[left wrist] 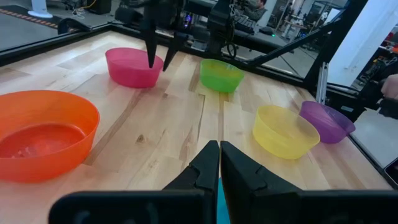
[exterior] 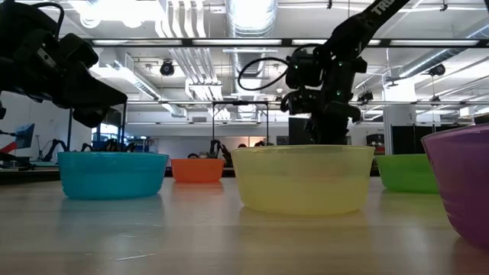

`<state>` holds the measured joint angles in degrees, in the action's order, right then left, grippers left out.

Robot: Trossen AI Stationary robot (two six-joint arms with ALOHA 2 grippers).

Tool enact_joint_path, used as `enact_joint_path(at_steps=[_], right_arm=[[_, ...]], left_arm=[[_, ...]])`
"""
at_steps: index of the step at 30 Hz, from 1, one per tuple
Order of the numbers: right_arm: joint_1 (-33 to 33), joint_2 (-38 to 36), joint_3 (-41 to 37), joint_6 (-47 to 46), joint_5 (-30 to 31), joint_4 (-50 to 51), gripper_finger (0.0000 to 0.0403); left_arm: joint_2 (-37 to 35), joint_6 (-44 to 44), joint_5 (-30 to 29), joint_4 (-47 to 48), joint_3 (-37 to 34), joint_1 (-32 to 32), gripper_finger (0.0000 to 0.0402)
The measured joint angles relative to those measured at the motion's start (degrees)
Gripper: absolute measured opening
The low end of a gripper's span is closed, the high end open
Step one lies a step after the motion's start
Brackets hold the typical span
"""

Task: Nest bowls inside each other
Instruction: Stack the pink bowl on the yellow bowl

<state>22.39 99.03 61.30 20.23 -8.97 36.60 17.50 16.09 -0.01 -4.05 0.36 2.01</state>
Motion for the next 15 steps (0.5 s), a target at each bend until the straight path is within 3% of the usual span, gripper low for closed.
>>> enact_joint_path(at_steps=[7,15], right_arm=[[0.0,3.86,1.28,0.57,0.0,-0.17,0.0119],[-0.04,5.02,3.11,0.67,0.02,0.04,0.0072]], left_arm=[[0.0,0.01,0.0,0.0,0.0,-0.01,0.0],[0.07,0.0,-0.01,0.0,0.0,-0.01,0.0]])
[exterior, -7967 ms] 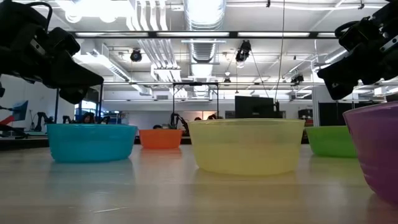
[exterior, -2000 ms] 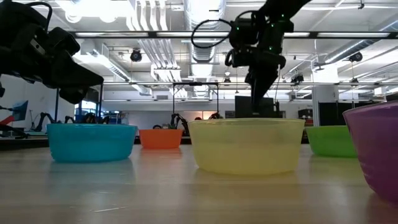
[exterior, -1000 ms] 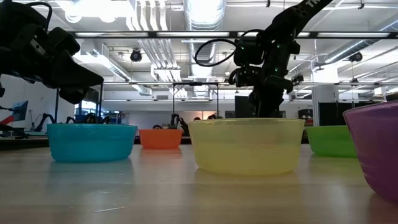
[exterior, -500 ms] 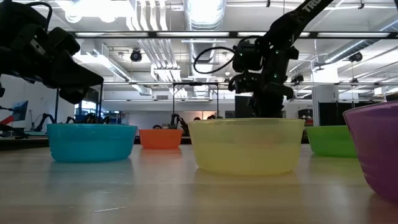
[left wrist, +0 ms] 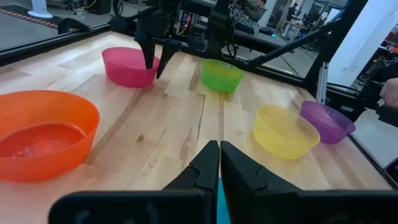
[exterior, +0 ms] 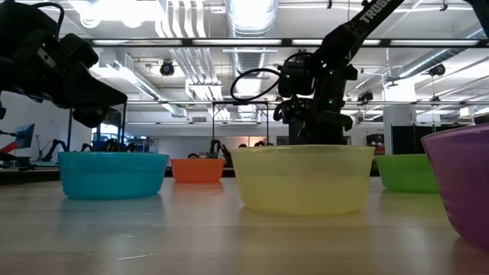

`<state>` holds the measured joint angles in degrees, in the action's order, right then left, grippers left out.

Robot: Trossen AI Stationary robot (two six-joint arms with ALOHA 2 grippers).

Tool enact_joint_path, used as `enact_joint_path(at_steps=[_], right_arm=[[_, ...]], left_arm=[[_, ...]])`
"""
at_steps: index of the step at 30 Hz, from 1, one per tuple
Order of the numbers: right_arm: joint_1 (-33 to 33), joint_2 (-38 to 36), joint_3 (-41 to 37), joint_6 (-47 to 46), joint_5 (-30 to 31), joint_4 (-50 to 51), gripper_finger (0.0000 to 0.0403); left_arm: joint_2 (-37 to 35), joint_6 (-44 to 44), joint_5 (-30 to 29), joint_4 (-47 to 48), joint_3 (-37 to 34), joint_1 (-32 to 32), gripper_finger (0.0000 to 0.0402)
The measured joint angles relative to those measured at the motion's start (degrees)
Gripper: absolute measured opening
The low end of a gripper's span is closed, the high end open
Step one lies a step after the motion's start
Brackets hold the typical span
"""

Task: Nest bowls inside each other
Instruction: Stack the pink bowl on the yellow bowl

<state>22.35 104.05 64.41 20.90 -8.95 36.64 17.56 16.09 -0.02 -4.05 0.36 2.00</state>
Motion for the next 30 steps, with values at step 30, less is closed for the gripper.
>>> enact_joint_path(at_steps=[30], right_arm=[[-24.22,-0.15,6.43,-4.64,3.28,-0.85,0.0008]], left_arm=[[0.04,0.0,0.0,0.02,0.0,0.02,0.0]])
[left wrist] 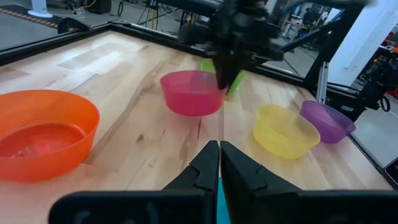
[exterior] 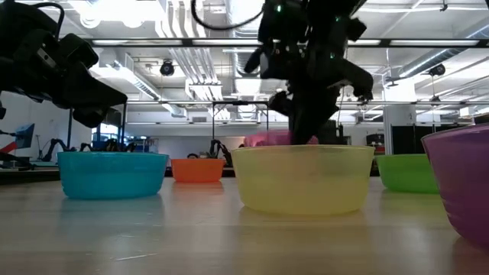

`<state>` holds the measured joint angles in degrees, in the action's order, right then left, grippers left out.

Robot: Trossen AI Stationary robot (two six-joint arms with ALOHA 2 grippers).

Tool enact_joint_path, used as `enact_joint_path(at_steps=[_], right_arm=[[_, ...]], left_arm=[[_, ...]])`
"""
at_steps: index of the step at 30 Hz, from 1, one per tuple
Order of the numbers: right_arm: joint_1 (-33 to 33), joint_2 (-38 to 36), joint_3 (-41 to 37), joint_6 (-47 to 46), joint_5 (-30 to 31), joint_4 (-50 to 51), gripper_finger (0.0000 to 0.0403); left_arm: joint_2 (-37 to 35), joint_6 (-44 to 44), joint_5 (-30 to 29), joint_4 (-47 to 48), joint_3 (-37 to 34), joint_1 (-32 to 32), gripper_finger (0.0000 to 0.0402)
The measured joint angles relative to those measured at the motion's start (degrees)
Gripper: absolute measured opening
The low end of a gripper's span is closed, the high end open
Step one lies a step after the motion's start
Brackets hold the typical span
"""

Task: Nest bowls inside each other
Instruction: Stack the pink bowl on the yellow bowl

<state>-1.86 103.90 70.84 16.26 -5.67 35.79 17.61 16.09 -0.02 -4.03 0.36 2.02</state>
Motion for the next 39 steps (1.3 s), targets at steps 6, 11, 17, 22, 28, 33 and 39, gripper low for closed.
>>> enact_joint_path(at_steps=[6,11,17,22,28,33,39], right_arm=[[-7.06,0.01,2.44,-1.51,8.56,0.6,0.0008],[-9.89,0.02,8.4,-4.5,8.74,9.31,0.0009],[-12.42,0.02,16.71,-11.1,12.13,18.01,0.0009],[-17.75,0.02,19.4,-13.86,14.92,18.14,0.0009],[-25.36,0.02,19.68,-18.79,22.93,18.22,0.0009],[-29.97,0.02,19.68,-24.17,25.24,18.04,0.0009],[-34.21,0.17,19.66,-28.56,25.29,16.95,0.0009]], left_arm=[[0.0,-0.01,0.01,0.0,0.0,-0.02,0.0],[0.0,-0.01,0.01,-0.02,0.0,-0.01,0.0],[0.0,-0.01,0.01,-0.02,0.0,0.0,0.0],[0.0,0.0,0.0,-0.02,0.0,-0.01,0.0],[0.0,-0.01,-0.01,-0.02,0.0,-0.02,0.0],[0.0,0.0,0.01,-0.01,0.0,0.0,0.0],[0.0,-0.01,-0.27,-2.26,0.0,-0.02,0.0]])
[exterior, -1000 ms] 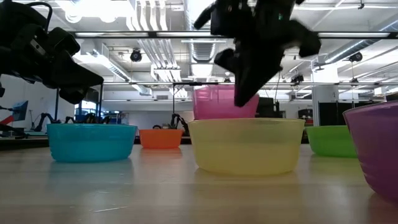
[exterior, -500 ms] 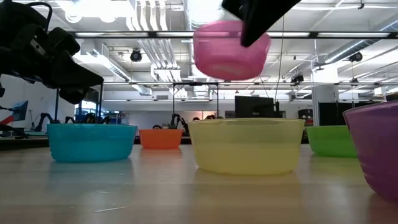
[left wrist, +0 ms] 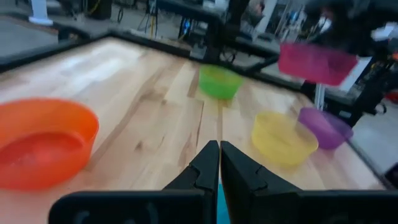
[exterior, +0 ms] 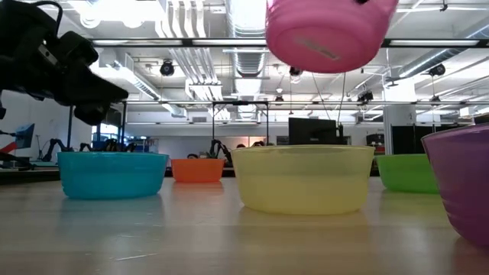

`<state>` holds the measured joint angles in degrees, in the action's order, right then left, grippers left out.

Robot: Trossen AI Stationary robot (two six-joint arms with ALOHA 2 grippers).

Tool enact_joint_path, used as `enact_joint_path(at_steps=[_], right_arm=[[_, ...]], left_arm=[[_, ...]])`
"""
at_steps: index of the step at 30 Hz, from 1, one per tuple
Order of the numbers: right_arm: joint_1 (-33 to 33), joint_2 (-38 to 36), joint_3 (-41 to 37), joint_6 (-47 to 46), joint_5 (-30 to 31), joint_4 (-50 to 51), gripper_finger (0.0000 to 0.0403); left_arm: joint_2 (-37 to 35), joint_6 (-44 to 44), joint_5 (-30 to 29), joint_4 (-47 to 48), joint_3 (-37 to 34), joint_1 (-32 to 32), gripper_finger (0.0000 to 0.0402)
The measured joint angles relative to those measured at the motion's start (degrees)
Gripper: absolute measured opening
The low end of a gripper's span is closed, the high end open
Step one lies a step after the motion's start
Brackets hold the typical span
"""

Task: Nest bowls inside each other
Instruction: Stack the pink bowl on the yellow bowl

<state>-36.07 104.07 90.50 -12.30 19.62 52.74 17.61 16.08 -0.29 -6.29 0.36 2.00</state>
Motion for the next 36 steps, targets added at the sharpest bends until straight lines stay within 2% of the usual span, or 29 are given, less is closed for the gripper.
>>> enact_joint_path(at_steps=[5,8,12,17,22,26,31,36], right_arm=[[-1.81,0.02,-0.84,1.21,-0.04,-7.31,0.0009],[-1.8,0.02,-1.37,3.47,-0.02,-11.04,0.0009],[-1.78,0.03,-1.78,6.02,-0.04,-12.44,0.0009],[-1.54,0.06,-2.43,8.1,-0.1,-12.6,0.0009],[-0.39,0.07,-3.42,9.85,-0.66,-12.6,0.0009],[1.8,0.07,-4.72,10.01,-5.31,-12.82,0.0009],[4.28,0.11,-7.65,10.0,-6.6,-12.82,0.0009],[5.43,0.13,-9.77,10.19,-6.87,-12.94,0.0009]], left_arm=[[-0.13,3.32,0.02,-6.53,0.0,-0.02,0.0],[0.45,7.66,0.04,-15.93,0.0,-0.07,0.0],[2.82,6.29,3.92,-28.53,0.0,-0.77,0.0],[10.91,1.37,12.05,-38.19,-0.02,-3.19,0.0],[20.89,-1.69,12.17,-49.31,0.11,-5.88,0.0],[29.06,-3.43,12.09,-53.91,3.62,-6.08,0.0],[37.01,-3.45,12.59,-50.29,9.41,-6.08,0.0],[42.34,-1.26,12.89,-33.03,16.95,-6.16,0.0]])
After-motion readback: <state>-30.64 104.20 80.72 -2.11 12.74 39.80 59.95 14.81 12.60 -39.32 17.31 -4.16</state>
